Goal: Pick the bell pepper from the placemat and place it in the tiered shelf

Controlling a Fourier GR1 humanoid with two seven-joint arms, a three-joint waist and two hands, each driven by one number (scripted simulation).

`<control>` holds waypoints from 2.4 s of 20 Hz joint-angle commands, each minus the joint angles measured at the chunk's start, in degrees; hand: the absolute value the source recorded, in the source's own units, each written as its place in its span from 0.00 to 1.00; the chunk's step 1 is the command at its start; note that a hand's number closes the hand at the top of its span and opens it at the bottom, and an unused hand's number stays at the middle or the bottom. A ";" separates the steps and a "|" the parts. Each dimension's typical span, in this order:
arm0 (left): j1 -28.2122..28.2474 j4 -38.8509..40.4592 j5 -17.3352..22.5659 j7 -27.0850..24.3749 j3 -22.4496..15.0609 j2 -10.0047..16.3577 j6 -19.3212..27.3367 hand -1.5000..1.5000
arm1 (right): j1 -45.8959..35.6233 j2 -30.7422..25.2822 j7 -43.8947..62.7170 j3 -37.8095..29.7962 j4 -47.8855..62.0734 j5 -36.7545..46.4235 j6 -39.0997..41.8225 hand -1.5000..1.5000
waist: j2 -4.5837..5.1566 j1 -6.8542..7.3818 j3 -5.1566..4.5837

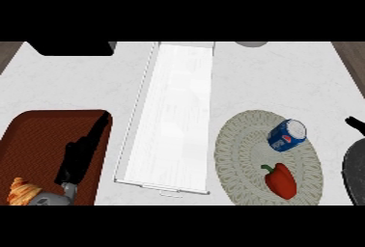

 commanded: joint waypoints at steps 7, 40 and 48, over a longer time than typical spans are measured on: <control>-1.69 -0.31 -0.92 3.17 -1.80 -2.95 -0.46 0.50 | -15.01 3.82 33.04 19.62 -7.72 19.20 3.68 0.00 | 0.62 2.07 0.13; 3.10 -1.48 -2.89 1.15 4.50 -2.71 -4.47 0.50 | -19.23 26.72 44.23 29.56 8.29 39.19 15.99 0.00 | 0.17 -0.11 0.20; -1.41 3.41 -5.27 0.81 6.74 -4.94 -5.81 0.50 | -16.89 30.24 35.11 27.13 15.59 45.44 13.18 0.00 | 0.22 -0.35 0.21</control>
